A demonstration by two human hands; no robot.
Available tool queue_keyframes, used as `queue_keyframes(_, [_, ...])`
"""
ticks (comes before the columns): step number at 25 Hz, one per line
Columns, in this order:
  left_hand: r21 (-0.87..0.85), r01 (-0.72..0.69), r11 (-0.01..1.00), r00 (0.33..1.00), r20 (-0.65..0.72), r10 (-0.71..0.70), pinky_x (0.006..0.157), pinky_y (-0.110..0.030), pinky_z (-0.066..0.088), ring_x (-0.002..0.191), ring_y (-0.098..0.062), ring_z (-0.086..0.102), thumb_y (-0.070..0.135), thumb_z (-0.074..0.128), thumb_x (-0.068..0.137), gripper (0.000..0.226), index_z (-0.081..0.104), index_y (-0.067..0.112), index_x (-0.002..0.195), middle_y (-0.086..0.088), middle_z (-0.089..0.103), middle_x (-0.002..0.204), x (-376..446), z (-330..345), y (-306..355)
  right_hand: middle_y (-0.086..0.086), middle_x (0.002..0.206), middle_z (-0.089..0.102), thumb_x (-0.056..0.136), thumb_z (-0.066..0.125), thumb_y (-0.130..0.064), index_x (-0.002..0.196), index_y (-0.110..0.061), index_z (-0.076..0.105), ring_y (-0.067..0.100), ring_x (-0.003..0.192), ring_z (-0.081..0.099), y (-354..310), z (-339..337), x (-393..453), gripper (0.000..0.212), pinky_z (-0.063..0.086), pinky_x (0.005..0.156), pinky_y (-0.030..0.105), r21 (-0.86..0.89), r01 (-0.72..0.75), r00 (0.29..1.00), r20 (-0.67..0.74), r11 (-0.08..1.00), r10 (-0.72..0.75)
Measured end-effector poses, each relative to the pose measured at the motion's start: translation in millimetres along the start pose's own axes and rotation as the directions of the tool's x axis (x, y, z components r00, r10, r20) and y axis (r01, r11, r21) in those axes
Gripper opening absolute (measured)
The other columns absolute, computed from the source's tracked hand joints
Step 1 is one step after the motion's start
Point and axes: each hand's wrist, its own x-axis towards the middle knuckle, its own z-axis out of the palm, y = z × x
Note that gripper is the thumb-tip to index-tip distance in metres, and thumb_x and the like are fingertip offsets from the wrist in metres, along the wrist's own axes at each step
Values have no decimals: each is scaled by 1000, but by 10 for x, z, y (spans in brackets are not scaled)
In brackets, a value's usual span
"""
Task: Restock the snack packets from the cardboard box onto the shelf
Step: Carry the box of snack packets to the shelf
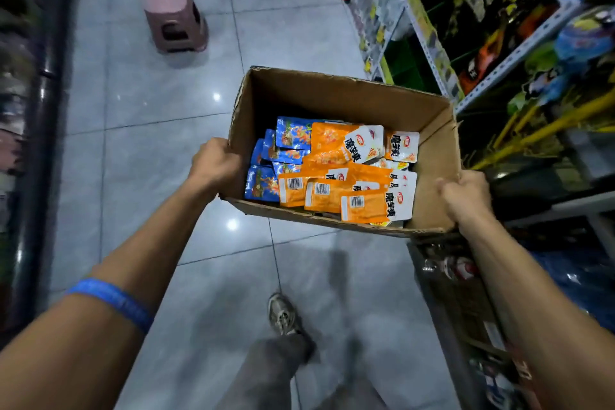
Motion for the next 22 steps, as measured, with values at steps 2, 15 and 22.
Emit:
queue_keyframes(2, [-24, 14, 1000, 999, -35, -15, 72, -46, 57, 88, -40, 68, 28, 56, 65, 32, 67, 4, 83, -21, 71, 91, 285, -296, -20, 6, 86, 68, 83, 60, -18, 79, -14, 63, 28, 82, 67, -455, 208, 118, 6, 58, 79, 44, 5, 36, 999, -3, 999, -36])
queue_keyframes(15, [-78, 147, 986, 972, -171, -158, 77, -47, 58, 89, -39, 66, 13, 53, 73, 21, 67, 6, 87, -20, 71, 92, 2174, -1267, 398, 7, 86, 69, 83, 62, -23, 74, -18, 60, 31, 82, 66, -2584, 1343, 1483, 10, 58, 78, 46, -95, 190, 976, 129, 977, -177])
queue_keyframes(22, [-120, 226, 967, 955, -167, -244, 78, -49, 59, 87, -37, 67, 12, 53, 77, 10, 63, 11, 81, -16, 71, 90, 3580, -1468, 1191, 16, 86, 67, 90, 60, -16, 85, -13, 63, 34, 78, 65, -3844, 1770, 2792, 6, 57, 75, 47, -124, 242, 955, 208, 962, -213])
